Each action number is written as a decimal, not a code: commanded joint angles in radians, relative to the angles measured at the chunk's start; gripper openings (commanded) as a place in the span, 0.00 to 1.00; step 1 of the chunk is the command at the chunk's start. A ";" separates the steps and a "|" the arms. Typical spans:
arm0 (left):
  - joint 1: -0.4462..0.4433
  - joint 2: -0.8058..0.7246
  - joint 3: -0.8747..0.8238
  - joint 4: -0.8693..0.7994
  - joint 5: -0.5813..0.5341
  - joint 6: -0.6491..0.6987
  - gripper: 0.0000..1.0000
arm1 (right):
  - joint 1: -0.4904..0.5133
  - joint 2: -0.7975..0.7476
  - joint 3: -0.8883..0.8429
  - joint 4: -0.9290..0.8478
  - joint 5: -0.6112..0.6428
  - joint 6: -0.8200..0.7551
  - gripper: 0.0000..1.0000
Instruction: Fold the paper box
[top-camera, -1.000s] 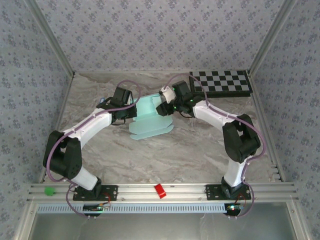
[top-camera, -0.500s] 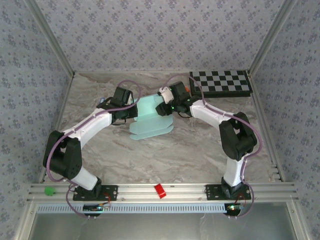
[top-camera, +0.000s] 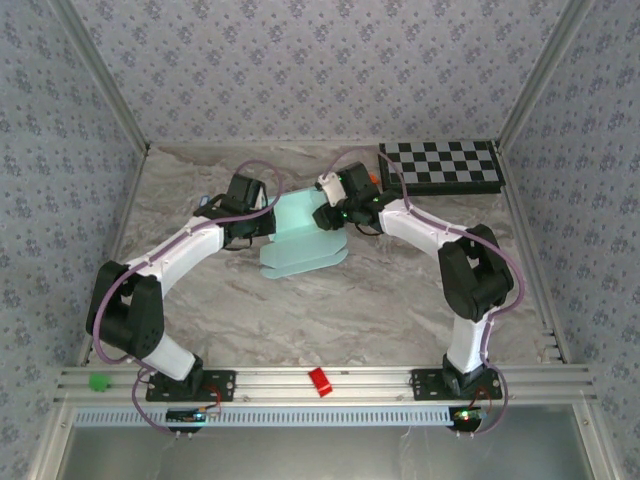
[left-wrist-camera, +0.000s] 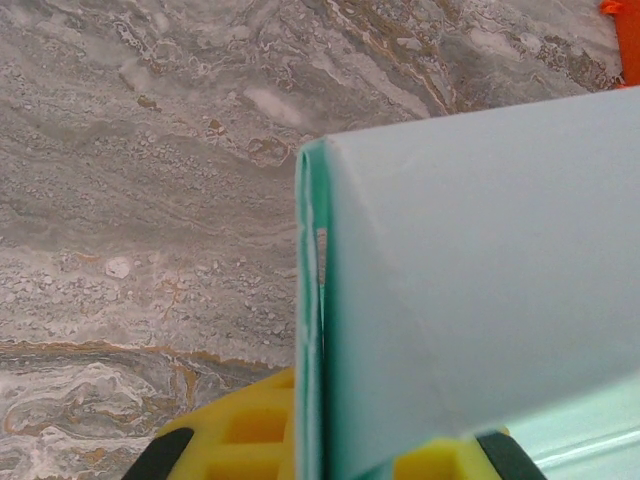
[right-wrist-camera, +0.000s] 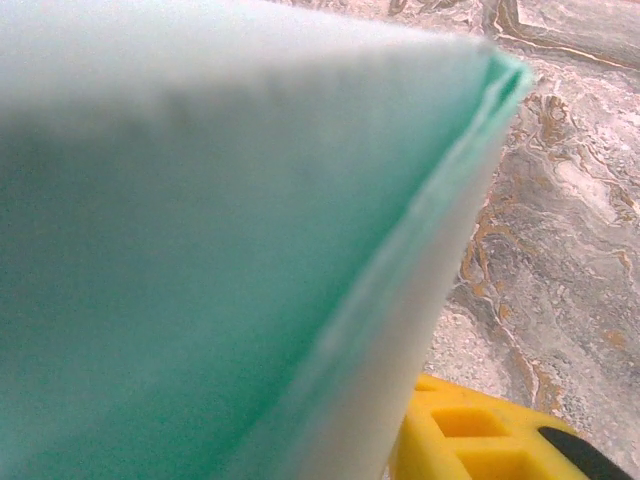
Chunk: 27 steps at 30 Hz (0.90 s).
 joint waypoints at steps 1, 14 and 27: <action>-0.007 0.003 0.025 0.002 0.015 0.001 0.00 | 0.001 0.013 0.040 -0.050 0.096 0.019 0.32; -0.009 0.002 0.026 -0.007 -0.001 -0.002 0.00 | 0.018 0.047 0.082 -0.142 0.379 0.048 0.20; -0.015 0.011 0.039 -0.021 -0.016 -0.001 0.00 | 0.057 0.096 0.133 -0.214 0.651 0.054 0.23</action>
